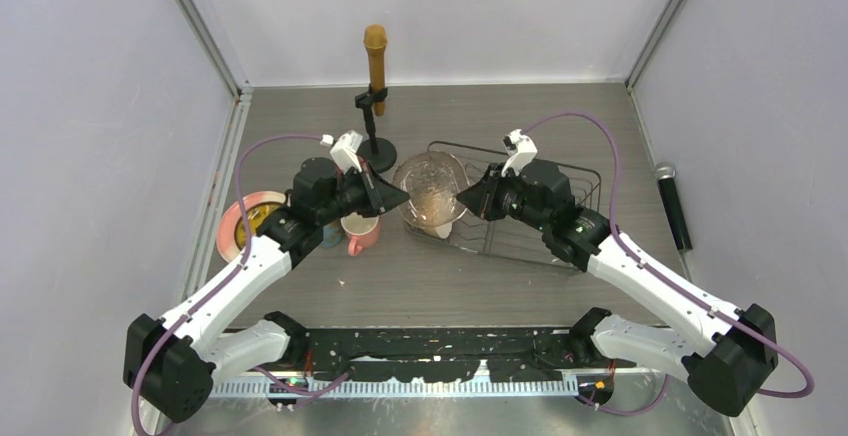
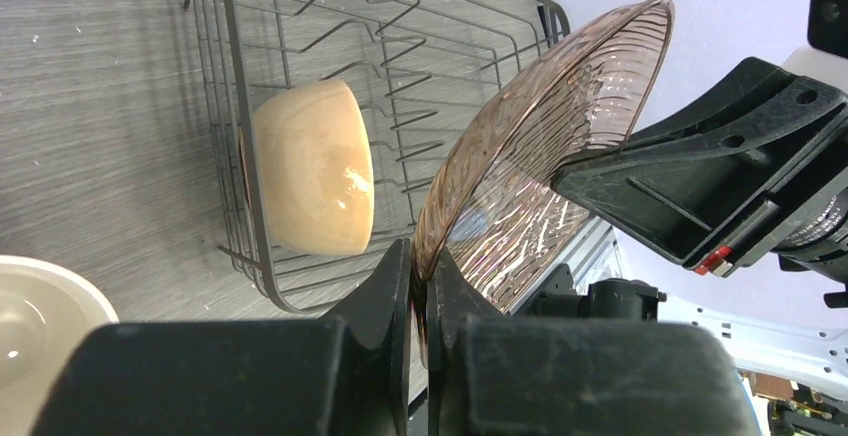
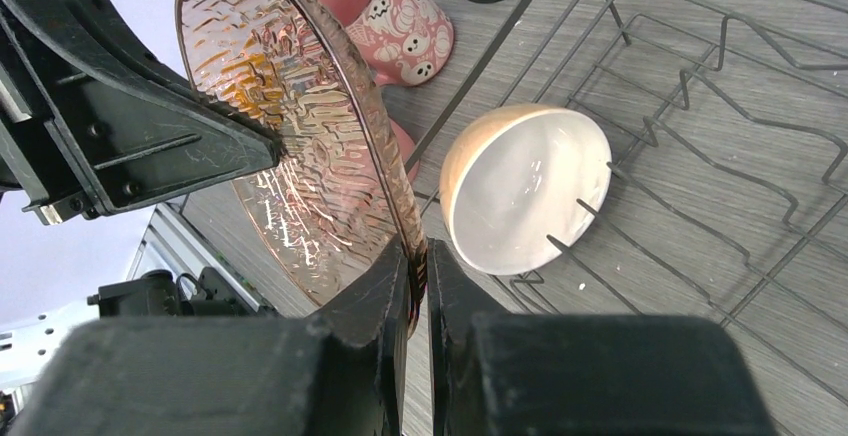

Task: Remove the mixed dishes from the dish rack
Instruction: Place the plate at the center of the board.

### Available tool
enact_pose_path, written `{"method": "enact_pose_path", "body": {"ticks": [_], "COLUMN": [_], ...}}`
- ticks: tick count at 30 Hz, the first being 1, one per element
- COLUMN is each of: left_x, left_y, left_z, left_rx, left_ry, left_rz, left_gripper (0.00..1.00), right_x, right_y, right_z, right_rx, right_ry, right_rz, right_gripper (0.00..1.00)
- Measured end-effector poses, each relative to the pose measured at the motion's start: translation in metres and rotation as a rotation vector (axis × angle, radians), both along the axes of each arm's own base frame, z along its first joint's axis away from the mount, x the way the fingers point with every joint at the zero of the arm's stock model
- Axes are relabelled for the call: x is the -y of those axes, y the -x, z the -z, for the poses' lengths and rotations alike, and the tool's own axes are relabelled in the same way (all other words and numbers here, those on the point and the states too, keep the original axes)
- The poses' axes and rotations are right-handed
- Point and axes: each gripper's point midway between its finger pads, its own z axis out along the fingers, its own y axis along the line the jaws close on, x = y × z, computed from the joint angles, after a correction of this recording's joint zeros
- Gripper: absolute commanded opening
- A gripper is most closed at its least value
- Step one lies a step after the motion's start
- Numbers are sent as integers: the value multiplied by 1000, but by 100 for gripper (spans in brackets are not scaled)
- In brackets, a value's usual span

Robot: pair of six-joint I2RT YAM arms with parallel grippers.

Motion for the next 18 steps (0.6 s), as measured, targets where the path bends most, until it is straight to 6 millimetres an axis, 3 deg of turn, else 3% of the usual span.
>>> {"method": "enact_pose_path", "body": {"ticks": [1,2,3,4,6,13,18], "left_x": [0,-1,-1,-1,-4,-18,-41], "left_y": [0,1,0,1,0,-5,-9], "left_z": [2,3,3,2,1,-1,2], "left_rx": [-4,-4,-2,1,9,22,18], "left_ry": [-2,-3,-2,1,0,-20,-70], "left_rz": [-2,-2,-5,-8,-24,-113,-231], "left_gripper": [0,0,0,0,0,0,0], "right_x": [0,0,0,0,0,30,51], "right_y": [0,1,1,1,1,-3,-5], "right_z": [1,1,2,1,-2,-11,-17], "right_rx": [-2,-4,-4,-5,6,117,182], "right_ry": [2,4,5,1,-2,-48,-62], "right_rz": [-1,-3,-3,-2,3,148,242], "right_gripper": [21,38,48,76,96,99,99]}}
